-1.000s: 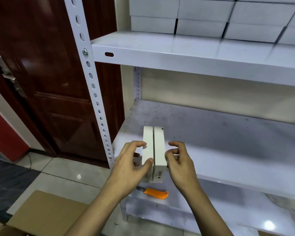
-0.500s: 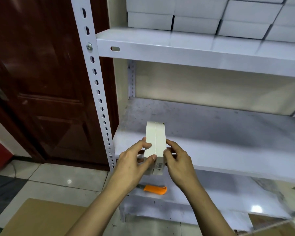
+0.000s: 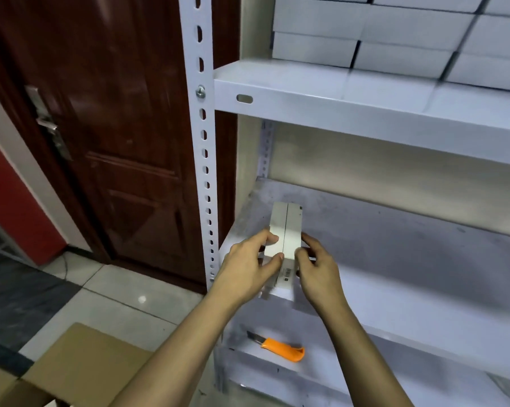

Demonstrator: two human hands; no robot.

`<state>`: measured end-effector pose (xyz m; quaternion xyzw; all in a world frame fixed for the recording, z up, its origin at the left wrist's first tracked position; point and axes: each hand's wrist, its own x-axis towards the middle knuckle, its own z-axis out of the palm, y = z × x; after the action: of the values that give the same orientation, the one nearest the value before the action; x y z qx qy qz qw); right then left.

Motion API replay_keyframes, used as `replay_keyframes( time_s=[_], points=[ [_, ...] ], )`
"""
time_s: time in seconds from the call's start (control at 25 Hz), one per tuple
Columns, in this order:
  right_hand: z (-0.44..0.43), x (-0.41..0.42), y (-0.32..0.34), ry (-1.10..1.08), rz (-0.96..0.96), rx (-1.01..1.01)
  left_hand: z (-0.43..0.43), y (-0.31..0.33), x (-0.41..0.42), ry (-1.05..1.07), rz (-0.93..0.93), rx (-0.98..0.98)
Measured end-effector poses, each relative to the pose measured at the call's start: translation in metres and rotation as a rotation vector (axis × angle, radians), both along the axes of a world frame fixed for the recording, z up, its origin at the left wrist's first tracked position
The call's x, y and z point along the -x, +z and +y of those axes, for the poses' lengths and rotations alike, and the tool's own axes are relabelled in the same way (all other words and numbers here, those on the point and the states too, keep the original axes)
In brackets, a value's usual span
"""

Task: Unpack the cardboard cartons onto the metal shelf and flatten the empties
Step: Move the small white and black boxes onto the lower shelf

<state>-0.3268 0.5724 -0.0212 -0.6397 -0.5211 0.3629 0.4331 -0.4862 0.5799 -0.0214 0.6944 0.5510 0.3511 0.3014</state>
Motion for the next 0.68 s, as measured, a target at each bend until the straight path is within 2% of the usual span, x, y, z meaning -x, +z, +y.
replay_keyframes(
  time_s=[0.16, 0.4, 0.68],
  points=[
    [0.028, -0.001, -0.005, 0.003, -0.03, -0.051, 0.024, -0.003, -0.01, 0.111, 0.056, -0.102],
    [0.071, -0.009, -0.004, 0.103, -0.099, -0.049, 0.053, -0.007, -0.04, 0.257, 0.332, -0.23],
    [0.119, -0.01, -0.001, 0.183, -0.014, 0.042, 0.092, -0.009, -0.05, 0.355, 0.373, -0.342]
  ],
)
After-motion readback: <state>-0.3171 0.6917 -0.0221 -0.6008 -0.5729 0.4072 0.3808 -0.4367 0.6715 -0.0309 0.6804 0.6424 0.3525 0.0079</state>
